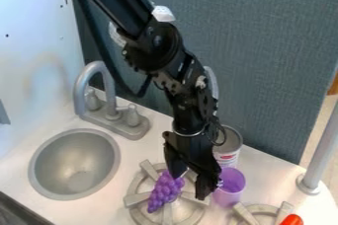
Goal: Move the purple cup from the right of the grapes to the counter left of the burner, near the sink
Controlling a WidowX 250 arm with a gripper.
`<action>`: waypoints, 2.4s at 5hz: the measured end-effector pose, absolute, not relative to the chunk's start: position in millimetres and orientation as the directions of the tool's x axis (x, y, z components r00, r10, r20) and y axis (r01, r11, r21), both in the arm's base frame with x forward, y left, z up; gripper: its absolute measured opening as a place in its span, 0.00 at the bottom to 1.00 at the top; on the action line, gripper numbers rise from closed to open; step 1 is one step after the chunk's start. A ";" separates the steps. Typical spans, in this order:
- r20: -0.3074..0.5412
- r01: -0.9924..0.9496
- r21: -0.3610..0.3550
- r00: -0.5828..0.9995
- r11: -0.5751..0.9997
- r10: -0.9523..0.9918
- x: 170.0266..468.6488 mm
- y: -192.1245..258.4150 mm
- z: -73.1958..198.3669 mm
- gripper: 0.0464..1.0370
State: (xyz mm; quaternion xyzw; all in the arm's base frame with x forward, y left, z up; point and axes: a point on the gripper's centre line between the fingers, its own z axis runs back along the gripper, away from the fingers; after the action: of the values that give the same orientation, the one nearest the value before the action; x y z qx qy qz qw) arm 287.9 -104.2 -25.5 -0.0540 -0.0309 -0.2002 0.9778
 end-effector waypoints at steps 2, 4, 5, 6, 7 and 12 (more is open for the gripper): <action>0.092 0.374 -0.091 0.926 0.923 -0.366 290.0 -116.7 -32.8 0.96; 0.120 0.413 -0.104 0.908 0.905 -0.401 307.6 -162.3 -41.7 0.96; 0.115 0.436 -0.070 0.897 0.897 -0.427 316.0 -176.4 -46.6 0.96; 0.100 0.432 -0.039 0.899 0.901 -0.426 324.7 -176.7 -52.5 0.96; 0.080 0.409 -0.004 0.910 0.912 -0.408 331.9 -173.3 -59.0 0.96; -0.003 0.409 0.021 0.913 0.912 -0.409 350.2 -176.0 -92.6 0.64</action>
State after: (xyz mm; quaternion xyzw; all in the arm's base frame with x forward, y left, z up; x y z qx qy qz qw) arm 350.2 -176.0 -92.6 0.0105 -0.0006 -0.2090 0.9779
